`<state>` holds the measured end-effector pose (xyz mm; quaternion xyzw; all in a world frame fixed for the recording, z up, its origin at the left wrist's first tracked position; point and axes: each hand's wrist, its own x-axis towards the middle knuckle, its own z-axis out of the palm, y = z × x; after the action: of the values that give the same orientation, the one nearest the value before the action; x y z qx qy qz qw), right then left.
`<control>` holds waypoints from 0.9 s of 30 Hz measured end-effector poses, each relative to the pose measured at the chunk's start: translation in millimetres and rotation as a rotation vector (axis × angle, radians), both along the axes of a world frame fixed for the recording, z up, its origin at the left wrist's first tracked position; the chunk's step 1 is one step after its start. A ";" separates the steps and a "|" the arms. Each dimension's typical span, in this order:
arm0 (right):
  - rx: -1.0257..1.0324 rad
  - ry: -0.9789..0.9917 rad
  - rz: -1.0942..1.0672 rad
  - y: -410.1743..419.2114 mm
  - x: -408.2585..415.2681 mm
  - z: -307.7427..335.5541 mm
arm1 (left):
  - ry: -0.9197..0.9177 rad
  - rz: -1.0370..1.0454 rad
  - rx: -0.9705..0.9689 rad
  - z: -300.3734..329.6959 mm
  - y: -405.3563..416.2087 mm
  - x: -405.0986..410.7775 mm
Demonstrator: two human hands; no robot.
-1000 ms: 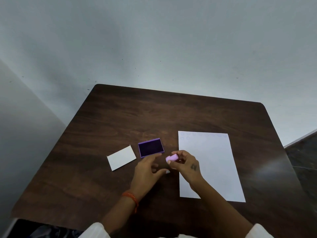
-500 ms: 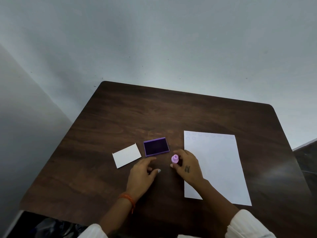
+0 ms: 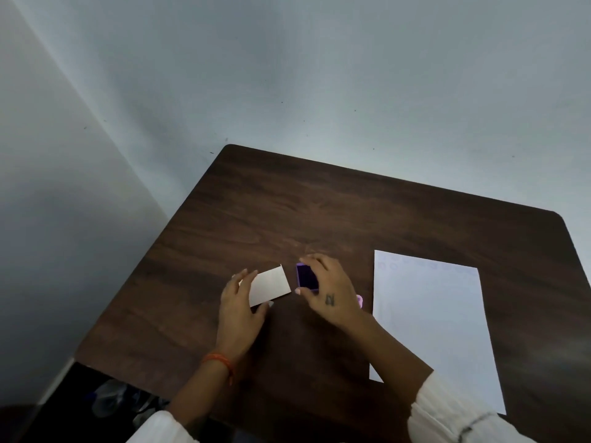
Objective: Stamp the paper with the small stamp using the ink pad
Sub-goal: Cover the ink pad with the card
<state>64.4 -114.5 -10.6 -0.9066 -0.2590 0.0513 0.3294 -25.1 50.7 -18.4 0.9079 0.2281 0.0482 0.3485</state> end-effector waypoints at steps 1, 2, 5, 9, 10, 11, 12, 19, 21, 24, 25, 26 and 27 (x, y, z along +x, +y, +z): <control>-0.035 0.008 0.056 7.6 1.7 -1.2 | 0.030 -0.002 0.002 -2.2 5.7 -0.1; -0.077 0.007 0.118 15.0 3.4 -2.9 | 0.053 -0.023 0.012 -5.0 11.0 -0.1; -0.247 -0.056 0.292 33.9 9.0 -9.2 | 0.112 -0.136 0.063 -13.1 23.4 1.1; -0.431 -0.064 0.410 48.3 11.8 -16.2 | 0.139 -0.209 0.087 -20.0 32.4 2.2; -0.436 -0.047 0.416 50.1 11.4 -17.1 | 0.124 -0.210 0.085 -20.7 32.9 1.5; -0.427 -0.027 0.412 51.4 10.9 -17.6 | 0.111 -0.206 0.081 -21.2 33.3 1.1; -0.414 -0.012 0.404 52.2 10.7 -17.8 | 0.101 -0.200 0.076 -21.6 33.6 0.7; -0.326 0.015 0.333 33.3 13.6 -16.2 | 0.062 -0.237 0.090 -14.8 26.1 7.7; -0.270 0.008 0.282 20.2 15.8 -13.0 | 0.033 -0.252 0.089 -10.5 18.6 13.7; -0.215 0.001 0.211 -1.7 21.7 -5.4 | -0.001 -0.297 0.088 -2.4 3.4 26.2; -0.211 0.012 0.187 -8.3 23.7 -3.4 | -0.006 -0.315 0.084 -0.3 -1.7 30.7; -0.210 0.028 0.160 -14.9 25.5 -1.9 | -0.007 -0.334 0.079 1.6 -7.0 35.4; -0.211 0.049 0.131 -20.6 27.2 -0.9 | -0.003 -0.352 0.075 2.8 -12.0 39.9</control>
<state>91.6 -135.1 -11.6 -0.9158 -0.3026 0.1218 0.2344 14.8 38.7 -15.6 0.9461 0.0632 -0.0036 0.3177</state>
